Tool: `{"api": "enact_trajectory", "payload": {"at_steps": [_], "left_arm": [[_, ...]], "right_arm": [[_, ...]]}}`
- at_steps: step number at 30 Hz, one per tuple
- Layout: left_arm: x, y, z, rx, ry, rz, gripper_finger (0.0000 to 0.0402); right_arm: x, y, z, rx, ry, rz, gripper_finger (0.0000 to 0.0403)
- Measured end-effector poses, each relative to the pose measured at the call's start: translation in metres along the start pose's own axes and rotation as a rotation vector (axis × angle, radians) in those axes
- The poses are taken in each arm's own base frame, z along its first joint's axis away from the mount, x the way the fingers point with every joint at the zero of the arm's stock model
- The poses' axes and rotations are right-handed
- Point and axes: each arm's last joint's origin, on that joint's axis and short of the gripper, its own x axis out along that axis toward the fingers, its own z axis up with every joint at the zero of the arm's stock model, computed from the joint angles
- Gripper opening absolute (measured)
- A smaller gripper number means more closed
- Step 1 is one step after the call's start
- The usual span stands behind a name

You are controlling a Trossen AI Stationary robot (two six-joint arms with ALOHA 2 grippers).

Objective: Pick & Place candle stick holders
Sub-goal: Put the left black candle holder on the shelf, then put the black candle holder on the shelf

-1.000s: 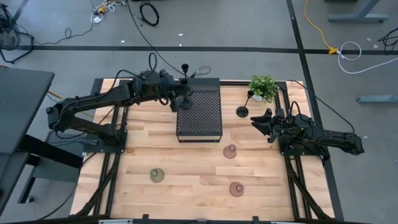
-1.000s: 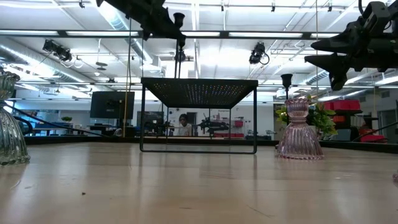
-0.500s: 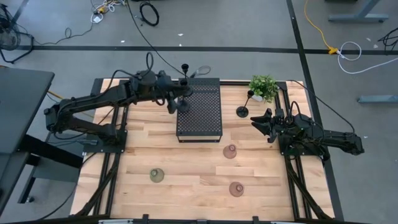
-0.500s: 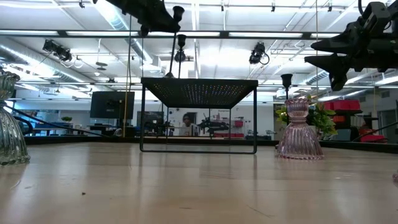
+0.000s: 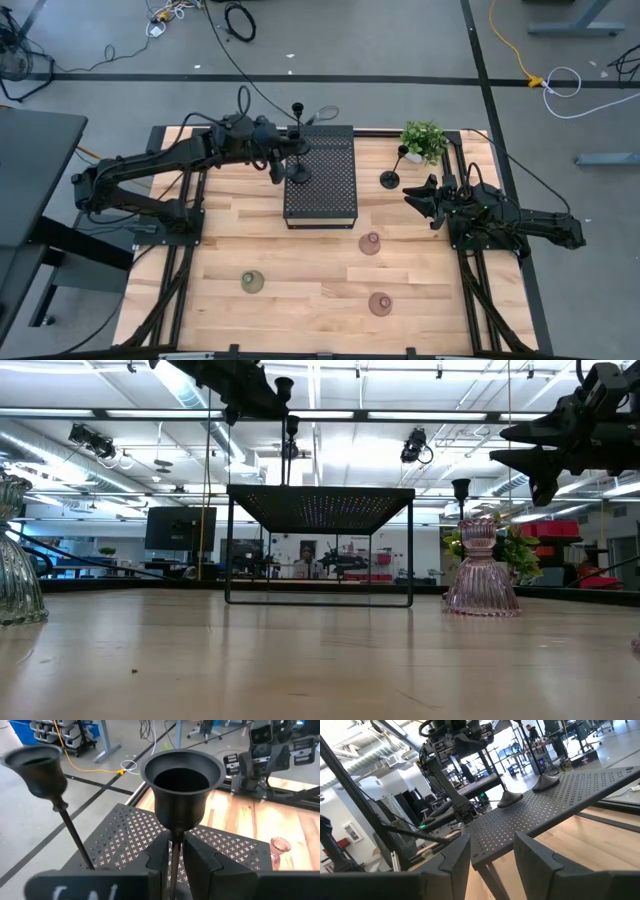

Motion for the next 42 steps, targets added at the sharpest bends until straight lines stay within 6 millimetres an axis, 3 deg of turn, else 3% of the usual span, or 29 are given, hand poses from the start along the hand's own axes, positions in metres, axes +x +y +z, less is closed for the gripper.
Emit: {"api": "enact_trajectory", "payload": {"at_steps": [15, 33, 42], "left_arm": [[0.001, 0.000, -0.003, 0.001, 0.031, 0.000, 0.0057], [0.000, 0.001, -0.007, 0.027, 0.076, 0.019, 0.0144], [-0.017, 0.002, -0.012, 0.045, 0.147, 0.030, 0.0168]], "right_arm": [[0.000, 0.000, 0.000, 0.000, 0.000, 0.000, 0.0150], [0.000, 0.000, 0.000, 0.000, 0.000, 0.001, 0.0150], [0.000, 0.000, 0.000, 0.000, 0.003, 0.002, 0.0150]]}}
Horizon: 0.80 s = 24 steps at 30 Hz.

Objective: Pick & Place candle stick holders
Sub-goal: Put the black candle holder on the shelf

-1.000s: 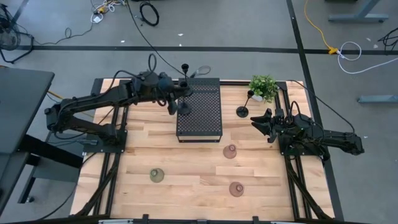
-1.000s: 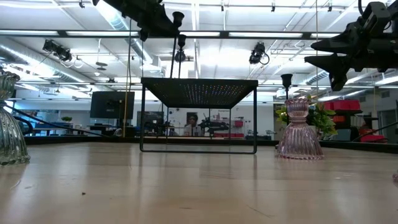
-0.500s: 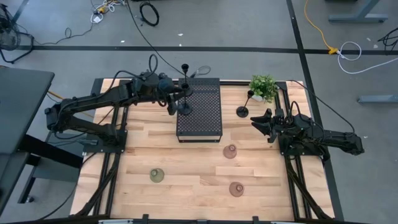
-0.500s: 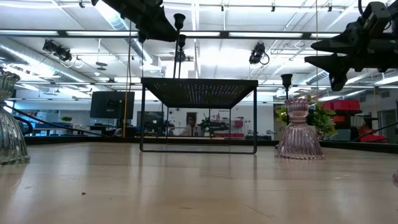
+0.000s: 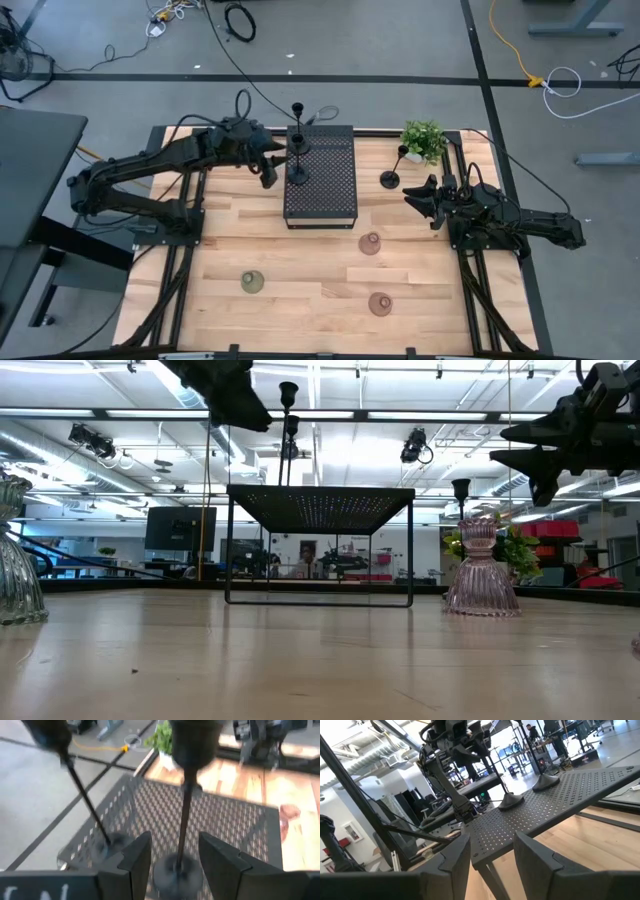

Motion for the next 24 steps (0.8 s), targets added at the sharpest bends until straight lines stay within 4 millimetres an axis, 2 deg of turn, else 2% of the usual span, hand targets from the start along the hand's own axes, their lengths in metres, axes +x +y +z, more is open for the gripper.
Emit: {"api": "enact_trajectory", "payload": {"at_steps": [6, 11, 19, 24], "left_arm": [[-0.024, 0.001, -0.012, -0.008, 0.102, -0.006, 0.0166], [-0.037, -0.002, -0.022, 0.008, 0.190, -0.024, 0.0166], [-0.040, -0.006, -0.022, 0.020, 0.183, -0.046, 0.0166], [-0.039, -0.007, -0.017, 0.018, 0.133, -0.046, 0.0166]], "right_arm": [[0.000, -0.001, -0.001, 0.000, 0.004, -0.030, 0.0150], [0.001, -0.007, -0.006, -0.032, 0.031, -0.152, 0.0150], [0.009, -0.016, -0.014, -0.120, 0.087, -0.354, 0.0150], [0.012, -0.024, -0.019, -0.227, 0.107, -0.551, 0.0150]]}}
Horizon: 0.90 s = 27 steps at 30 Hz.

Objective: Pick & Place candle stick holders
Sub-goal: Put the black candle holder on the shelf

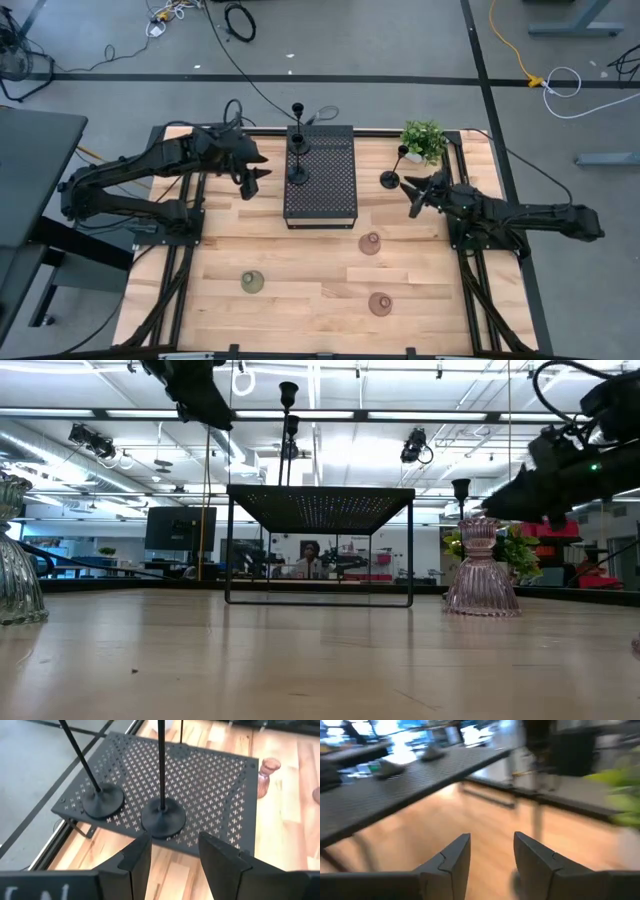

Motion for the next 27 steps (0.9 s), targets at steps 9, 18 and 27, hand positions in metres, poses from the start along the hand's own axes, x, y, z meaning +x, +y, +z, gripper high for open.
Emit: {"api": "enact_trajectory", "payload": {"at_steps": [9, 18, 27], "left_arm": [[0.000, 0.000, 0.003, -0.001, -0.032, 0.000, 0.0165], [0.000, -0.001, 0.005, 0.001, -0.047, -0.002, 0.0165], [0.000, -0.001, 0.007, 0.000, -0.072, -0.002, 0.0165]], "right_arm": [[0.006, 0.002, 0.006, -0.058, -0.080, -0.102, 0.0173], [0.014, 0.002, 0.013, -0.036, -0.155, -0.164, 0.0242], [0.027, -0.002, 0.011, -0.050, -0.143, -0.198, 0.0234]]}}
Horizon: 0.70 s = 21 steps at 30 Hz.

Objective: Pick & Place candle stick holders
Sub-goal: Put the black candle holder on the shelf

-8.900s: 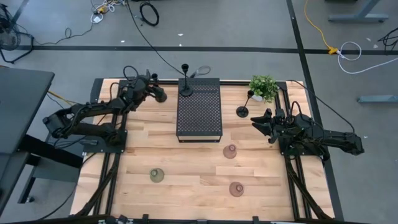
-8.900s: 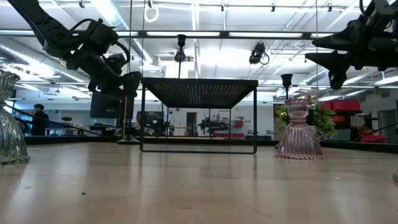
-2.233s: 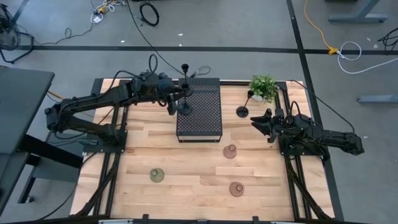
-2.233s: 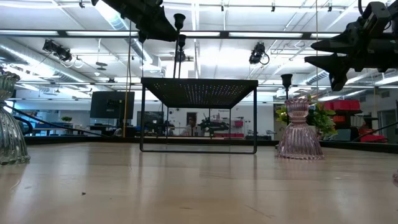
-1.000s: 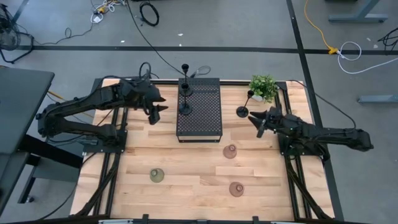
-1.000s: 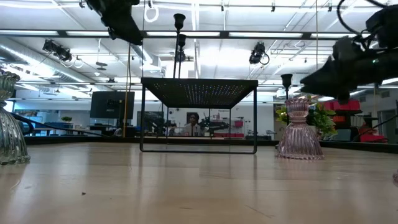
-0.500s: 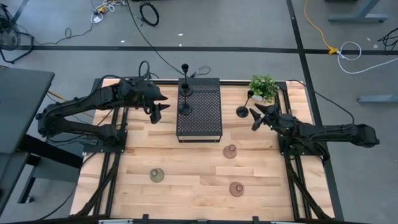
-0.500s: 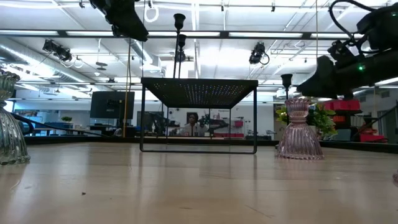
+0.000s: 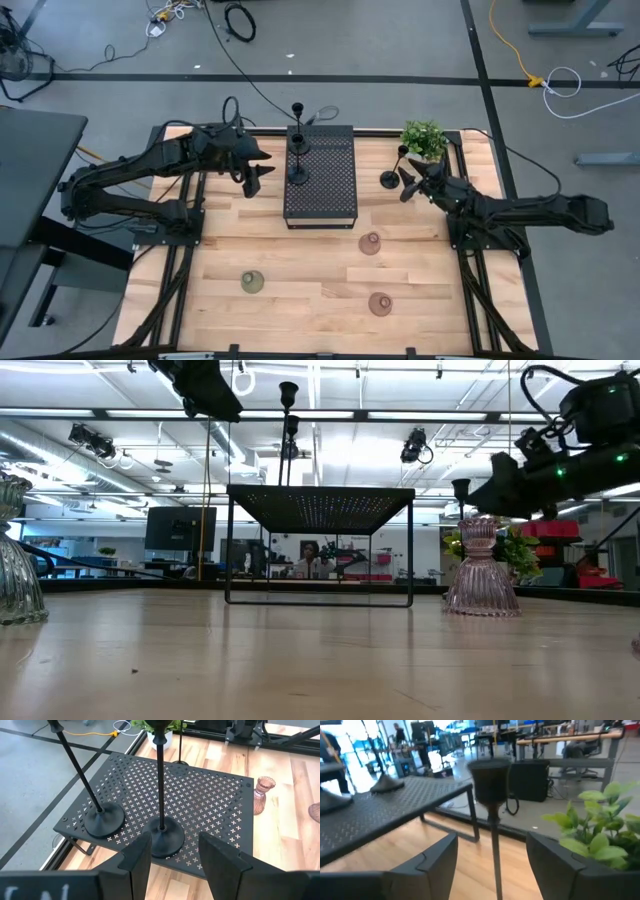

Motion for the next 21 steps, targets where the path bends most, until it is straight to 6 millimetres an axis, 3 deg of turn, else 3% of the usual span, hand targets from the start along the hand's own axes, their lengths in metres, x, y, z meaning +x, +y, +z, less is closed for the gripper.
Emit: {"api": "enact_trajectory", "payload": {"at_steps": [14, 18, 21], "left_arm": [[0.000, 0.000, 0.000, 0.000, -0.001, 0.000, 0.0165], [0.000, 0.000, 0.000, 0.000, -0.001, 0.000, 0.0165], [0.000, 0.000, 0.000, 0.000, -0.001, 0.000, 0.0165]], "right_arm": [[0.032, 0.009, 0.010, -0.099, 0.062, -0.067, 0.0224], [0.035, 0.008, 0.007, -0.100, 0.073, -0.078, 0.0174], [0.036, 0.008, 0.006, -0.086, 0.076, -0.081, 0.0094]]}}
